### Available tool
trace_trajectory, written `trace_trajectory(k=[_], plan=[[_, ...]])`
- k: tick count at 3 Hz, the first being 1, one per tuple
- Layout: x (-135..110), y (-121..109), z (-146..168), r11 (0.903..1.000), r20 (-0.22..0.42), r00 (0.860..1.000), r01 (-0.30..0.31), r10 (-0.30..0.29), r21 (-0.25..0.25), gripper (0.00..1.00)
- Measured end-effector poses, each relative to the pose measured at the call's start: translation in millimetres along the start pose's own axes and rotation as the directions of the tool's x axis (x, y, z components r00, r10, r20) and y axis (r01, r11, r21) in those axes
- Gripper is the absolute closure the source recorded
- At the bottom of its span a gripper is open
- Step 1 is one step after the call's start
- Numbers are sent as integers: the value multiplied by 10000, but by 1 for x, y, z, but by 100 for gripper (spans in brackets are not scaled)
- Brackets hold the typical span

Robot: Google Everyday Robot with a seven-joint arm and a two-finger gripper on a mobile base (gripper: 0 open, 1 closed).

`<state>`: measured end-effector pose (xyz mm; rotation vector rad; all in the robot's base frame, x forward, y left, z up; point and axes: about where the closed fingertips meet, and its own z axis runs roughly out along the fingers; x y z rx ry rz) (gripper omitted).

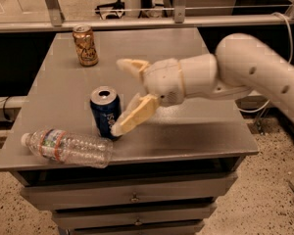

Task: Move pepsi can near water bottle

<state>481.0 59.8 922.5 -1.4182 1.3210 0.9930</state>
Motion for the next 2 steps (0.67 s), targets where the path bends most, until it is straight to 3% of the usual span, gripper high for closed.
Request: trace_trajectory(k=[1,2], plan=[[-32,-40,-96,9761,-924,9873,1428,-1289,1640,0],[-68,-70,-185,9086,-1679,9624,2588,-2136,3278,0]])
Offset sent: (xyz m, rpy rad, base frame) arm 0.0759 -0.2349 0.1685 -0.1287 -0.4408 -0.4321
